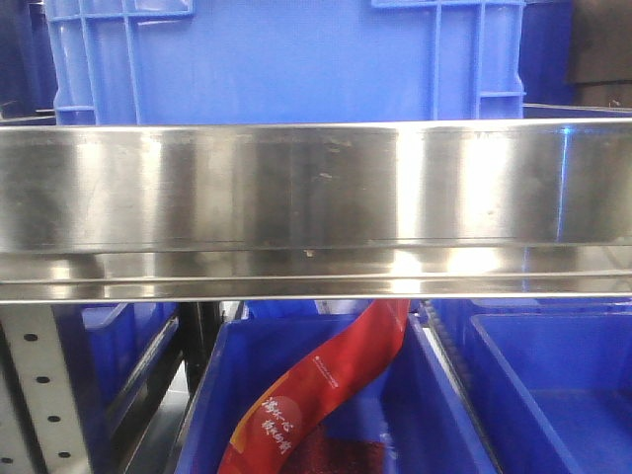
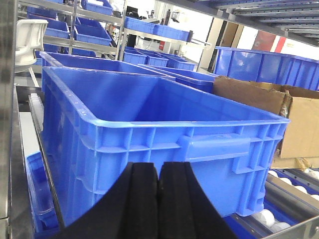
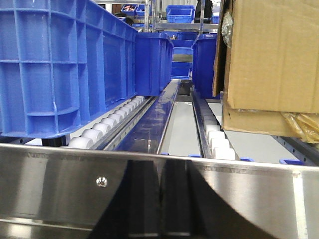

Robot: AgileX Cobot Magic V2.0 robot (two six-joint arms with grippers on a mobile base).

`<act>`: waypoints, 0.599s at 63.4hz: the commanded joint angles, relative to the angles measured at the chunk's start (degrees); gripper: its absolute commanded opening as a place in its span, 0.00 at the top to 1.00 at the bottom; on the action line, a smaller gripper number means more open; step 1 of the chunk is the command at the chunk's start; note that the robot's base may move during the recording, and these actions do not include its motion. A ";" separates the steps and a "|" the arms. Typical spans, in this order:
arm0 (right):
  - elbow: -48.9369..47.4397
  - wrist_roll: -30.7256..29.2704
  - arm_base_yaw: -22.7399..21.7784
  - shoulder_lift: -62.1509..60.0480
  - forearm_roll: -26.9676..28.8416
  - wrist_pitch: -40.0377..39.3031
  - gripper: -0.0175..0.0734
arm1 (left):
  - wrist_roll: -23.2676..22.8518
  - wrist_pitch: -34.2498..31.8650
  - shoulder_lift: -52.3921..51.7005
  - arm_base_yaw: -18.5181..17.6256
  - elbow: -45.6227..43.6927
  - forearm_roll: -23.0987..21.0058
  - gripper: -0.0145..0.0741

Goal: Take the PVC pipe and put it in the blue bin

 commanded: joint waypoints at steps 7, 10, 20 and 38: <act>0.13 -0.40 -0.29 -0.22 -0.47 -1.52 0.99 | -0.30 -1.27 -0.31 -0.41 0.01 -0.06 0.96; 0.13 -0.40 -0.29 -0.22 -0.47 -1.52 0.99 | -0.30 -1.27 -0.31 -0.41 0.01 -0.06 0.96; 0.13 -0.40 -0.29 -0.22 -0.47 -1.52 0.99 | -0.30 -1.27 -0.31 -0.41 0.01 -0.06 0.96; 0.13 -0.40 -0.29 -0.22 -0.47 -1.52 0.99 | -0.30 -1.04 -0.31 -0.41 0.01 0.32 0.96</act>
